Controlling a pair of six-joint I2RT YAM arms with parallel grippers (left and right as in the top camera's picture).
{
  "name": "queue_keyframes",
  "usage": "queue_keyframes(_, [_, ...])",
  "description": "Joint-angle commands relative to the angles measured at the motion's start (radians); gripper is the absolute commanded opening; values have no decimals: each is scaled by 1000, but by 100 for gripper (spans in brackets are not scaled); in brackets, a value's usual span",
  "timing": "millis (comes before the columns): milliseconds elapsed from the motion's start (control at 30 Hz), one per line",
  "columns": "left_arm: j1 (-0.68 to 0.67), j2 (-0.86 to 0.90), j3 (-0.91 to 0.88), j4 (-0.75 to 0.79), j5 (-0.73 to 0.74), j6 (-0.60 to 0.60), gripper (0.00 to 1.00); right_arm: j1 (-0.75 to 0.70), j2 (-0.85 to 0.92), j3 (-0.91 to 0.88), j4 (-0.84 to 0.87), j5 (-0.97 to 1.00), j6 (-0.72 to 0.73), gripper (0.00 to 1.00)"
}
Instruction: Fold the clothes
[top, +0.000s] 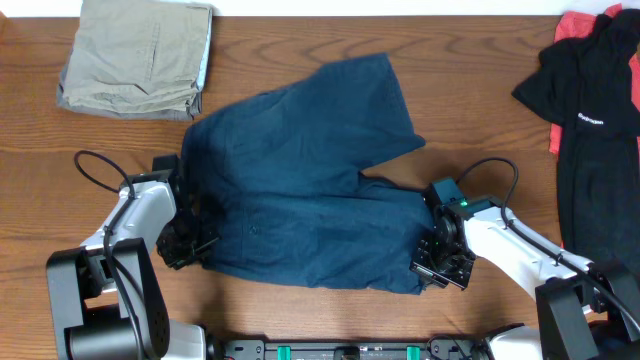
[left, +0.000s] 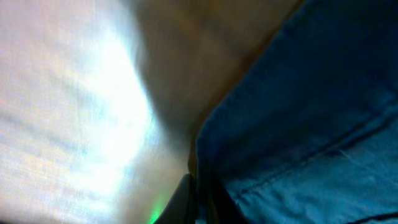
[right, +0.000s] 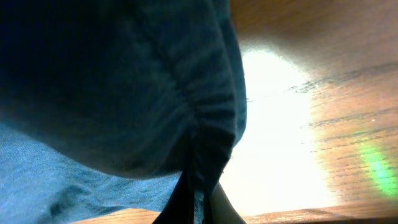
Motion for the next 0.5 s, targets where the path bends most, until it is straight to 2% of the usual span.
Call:
queue_keyframes(0, [5, -33, 16, -53, 34, 2, 6, -36, 7, 12, -36, 27, 14, 1])
queue_keyframes(300, [-3, -298, 43, -244, 93, 2, 6, -152, -186, 161, -229, 34, -144, 1])
queue_keyframes(467, [-3, -457, 80, -324, 196, -1, 6, -162, -301, 259, -338, 89, -151, 1])
